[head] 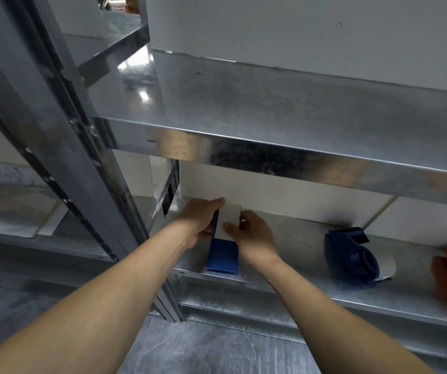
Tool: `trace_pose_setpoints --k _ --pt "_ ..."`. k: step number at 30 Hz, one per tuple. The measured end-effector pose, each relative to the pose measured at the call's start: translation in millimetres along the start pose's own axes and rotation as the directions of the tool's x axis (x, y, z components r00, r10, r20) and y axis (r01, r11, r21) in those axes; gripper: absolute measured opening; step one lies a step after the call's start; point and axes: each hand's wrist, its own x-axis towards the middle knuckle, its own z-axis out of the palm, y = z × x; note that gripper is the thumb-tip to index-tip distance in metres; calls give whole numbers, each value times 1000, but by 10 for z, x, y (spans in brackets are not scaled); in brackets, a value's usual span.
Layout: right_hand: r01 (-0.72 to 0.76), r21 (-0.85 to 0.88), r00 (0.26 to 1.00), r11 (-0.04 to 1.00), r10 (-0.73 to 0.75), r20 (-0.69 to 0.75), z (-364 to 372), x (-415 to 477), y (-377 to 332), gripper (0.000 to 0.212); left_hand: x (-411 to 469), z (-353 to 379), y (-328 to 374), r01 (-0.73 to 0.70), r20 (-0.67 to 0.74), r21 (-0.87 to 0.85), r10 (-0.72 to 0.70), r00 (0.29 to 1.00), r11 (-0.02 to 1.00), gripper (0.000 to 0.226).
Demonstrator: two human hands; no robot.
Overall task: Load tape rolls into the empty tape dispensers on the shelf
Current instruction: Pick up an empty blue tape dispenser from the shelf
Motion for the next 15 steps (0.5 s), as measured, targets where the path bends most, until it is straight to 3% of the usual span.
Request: trace_pose_setpoints --k 4,8,10,13,15 --pt "24 -20 999 1000 -25 -39 -68 -1 31 9 6 8 26 -25 -10 16 25 1000 1000 38" --pt "20 -57 982 998 -31 -189 -248 -2 133 10 3 11 77 -59 -30 19 60 998 998 31" --pt "-1 -180 975 984 -39 -217 -356 7 212 17 2 7 94 -68 -35 9 68 997 998 26" --pt "-1 -474 989 881 -69 -131 -455 -3 345 22 2 -1 88 -69 -39 -2 69 997 998 22" --pt "10 -557 993 831 -71 -89 -474 -7 401 31 4 -1 76 -70 -43 -7 70 997 998 21"
